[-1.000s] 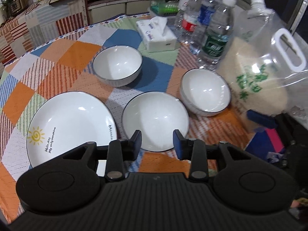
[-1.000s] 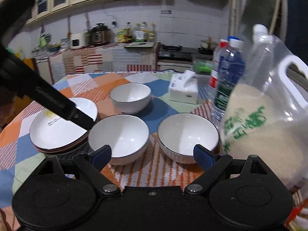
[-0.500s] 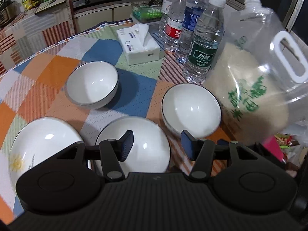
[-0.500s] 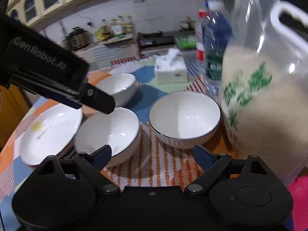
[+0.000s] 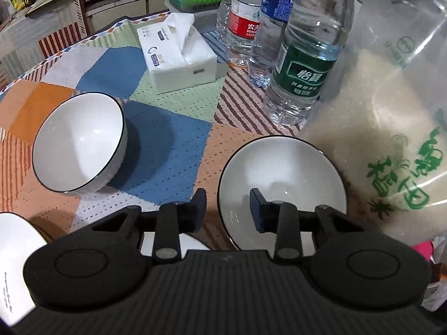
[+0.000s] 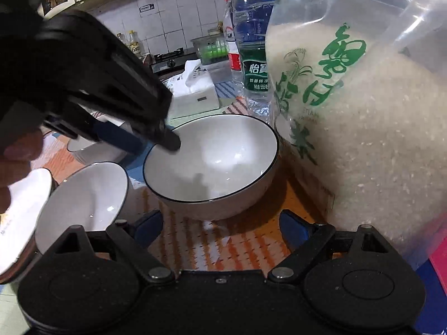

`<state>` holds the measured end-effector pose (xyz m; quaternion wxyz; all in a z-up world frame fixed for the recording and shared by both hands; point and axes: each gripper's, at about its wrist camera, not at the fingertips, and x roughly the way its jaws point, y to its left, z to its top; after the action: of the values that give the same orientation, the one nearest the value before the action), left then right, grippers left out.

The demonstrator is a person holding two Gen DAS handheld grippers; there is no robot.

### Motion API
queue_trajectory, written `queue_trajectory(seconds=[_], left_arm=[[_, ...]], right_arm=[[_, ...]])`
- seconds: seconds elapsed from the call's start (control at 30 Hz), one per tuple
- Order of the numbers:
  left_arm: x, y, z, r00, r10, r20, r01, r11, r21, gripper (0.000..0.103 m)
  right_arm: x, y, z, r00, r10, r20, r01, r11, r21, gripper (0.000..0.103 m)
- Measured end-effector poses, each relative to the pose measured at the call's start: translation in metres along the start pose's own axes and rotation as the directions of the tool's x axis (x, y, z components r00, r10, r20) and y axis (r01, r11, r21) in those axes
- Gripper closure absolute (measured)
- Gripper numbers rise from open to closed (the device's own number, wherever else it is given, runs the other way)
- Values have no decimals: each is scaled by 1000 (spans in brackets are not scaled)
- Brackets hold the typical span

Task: Organize plates and bowls
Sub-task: 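Lower the held white bowl into the bowl beside the rice bag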

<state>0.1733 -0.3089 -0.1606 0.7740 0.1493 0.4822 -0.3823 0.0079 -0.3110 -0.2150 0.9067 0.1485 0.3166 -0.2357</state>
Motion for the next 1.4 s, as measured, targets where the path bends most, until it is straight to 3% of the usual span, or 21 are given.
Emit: queue_trajectory(seconds=[0.17,0.2,0.33,0.5,0.8,1.0,1.13,1.4], left_arm=[[14,10,1,997,-18,-78,15,999,-44,97],[15,14,0,995,-43,-86,37,997,-69,98],[17,20,-1,992,-78,-103,62,987,-150,98],[7,15,-3,992,-69,-106,57,992,-111,97],[-37,27,-5,991,-109,-72,99,985,-141,96],[-83,40,-7,994,-99,-54,91,986,-141,95],[-109,50,-15,995,-79,-58,69,986,-152,94],[-124,70,-34,996,-38,-84,23,984,-175,94]], right_arm=[[9,14,-7,999,-47,15,48,996,-70,12],[11,16,-8,998,-57,19,58,996,-72,12],[14,21,-9,997,-71,41,74,994,-78,12],[10,27,-3,996,-66,60,74,987,-141,12],[-13,37,9,996,-29,90,44,984,-174,11],[-49,50,22,992,30,124,3,965,-263,11],[-69,63,26,988,106,108,-67,947,-314,9],[-75,79,27,977,202,75,-162,919,-360,8]])
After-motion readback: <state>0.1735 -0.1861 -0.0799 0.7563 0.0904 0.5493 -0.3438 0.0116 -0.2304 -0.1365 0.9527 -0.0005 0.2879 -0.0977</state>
